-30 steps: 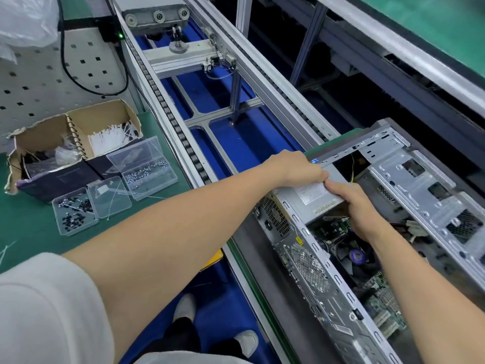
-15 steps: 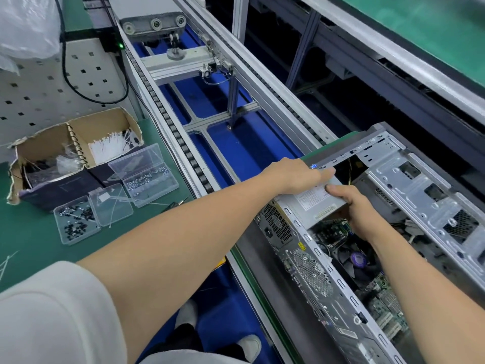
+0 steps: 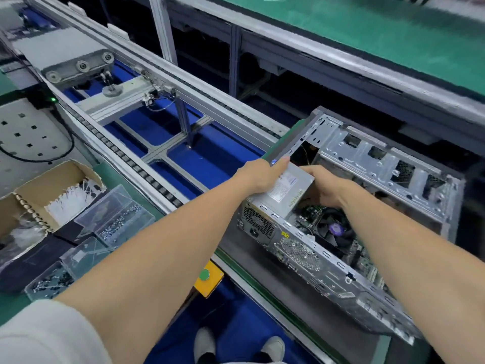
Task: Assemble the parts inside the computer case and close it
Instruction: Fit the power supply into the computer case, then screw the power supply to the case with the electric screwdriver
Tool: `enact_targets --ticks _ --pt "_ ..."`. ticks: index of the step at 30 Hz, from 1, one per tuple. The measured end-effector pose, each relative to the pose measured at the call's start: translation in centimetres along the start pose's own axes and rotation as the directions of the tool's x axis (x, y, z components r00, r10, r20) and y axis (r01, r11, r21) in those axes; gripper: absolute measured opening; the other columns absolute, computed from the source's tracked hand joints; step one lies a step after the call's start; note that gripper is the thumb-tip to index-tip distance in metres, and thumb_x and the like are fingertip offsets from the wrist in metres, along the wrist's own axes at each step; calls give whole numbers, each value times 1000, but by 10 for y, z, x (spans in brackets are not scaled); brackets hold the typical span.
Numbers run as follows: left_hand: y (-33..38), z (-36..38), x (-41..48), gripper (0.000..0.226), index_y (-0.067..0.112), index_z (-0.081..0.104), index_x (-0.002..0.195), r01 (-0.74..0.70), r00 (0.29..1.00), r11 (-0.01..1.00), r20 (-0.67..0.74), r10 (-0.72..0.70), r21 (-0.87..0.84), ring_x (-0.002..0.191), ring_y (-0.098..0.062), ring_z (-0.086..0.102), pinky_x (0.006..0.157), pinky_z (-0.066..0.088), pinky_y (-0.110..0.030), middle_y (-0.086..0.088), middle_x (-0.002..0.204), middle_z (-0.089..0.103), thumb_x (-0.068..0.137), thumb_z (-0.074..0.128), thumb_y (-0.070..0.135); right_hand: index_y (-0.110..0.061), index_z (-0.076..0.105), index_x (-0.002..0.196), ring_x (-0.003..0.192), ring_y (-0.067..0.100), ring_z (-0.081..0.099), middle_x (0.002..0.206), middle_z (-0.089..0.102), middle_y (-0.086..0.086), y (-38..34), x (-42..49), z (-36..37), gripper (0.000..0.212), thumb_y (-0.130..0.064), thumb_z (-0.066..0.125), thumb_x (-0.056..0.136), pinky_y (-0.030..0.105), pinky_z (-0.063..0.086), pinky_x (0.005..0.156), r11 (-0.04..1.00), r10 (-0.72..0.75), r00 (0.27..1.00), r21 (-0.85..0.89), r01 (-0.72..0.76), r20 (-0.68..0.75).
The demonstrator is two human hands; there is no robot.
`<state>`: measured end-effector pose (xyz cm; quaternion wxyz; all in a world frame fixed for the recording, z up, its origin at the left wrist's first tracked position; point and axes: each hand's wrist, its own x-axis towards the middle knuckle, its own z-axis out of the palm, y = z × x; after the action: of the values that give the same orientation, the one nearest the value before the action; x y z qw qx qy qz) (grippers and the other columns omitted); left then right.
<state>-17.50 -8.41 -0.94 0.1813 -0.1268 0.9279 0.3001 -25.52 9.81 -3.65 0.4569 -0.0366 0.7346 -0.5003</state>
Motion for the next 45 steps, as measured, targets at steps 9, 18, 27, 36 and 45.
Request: enact_targets --ticks 9,18,27,36,45 --pt "-1 5 -1 80 12 58 125 -11 994 999 -108 17 52 78 -21 56 69 45 -35 -4 89 56 96 18 75 -19 68 88 69 20 62 81 69 3 -3 -11 18 30 -43 54 101 33 45 66 990 34 989 140 -14 -144" --pt "1 12 -18 66 22 30 150 -92 952 996 -293 86 -6 110 -40 56 80 40 -44 -18 132 56 101 27 65 -12 71 107 101 24 71 114 72 18 1 -61 38 14 -20 64 98 43 64 89 987 -107 824 43 158 -556" --pt "66 45 -74 41 11 55 131 -560 637 754 -404 656 342 108 -33 52 92 43 -43 -12 126 53 90 58 8 -8 71 125 93 24 78 108 78 12 22 -177 9 26 -22 60 106 36 65 85 947 -321 785 -189 260 -530" --pt "189 148 -150 28 13 69 106 -821 565 557 -307 765 -122 90 -18 63 82 49 -30 0 97 71 87 52 0 -11 77 105 69 20 73 86 79 5 115 -285 -51 15 -16 63 101 38 56 65 948 -296 624 -141 286 -723" --pt "259 274 -180 36 15 66 100 -616 768 715 -48 639 -332 89 -23 70 83 60 -43 -2 101 71 93 39 -8 -12 79 96 69 22 74 86 79 11 249 -355 -96 19 -6 61 98 31 59 61 989 -113 579 -37 142 -808"
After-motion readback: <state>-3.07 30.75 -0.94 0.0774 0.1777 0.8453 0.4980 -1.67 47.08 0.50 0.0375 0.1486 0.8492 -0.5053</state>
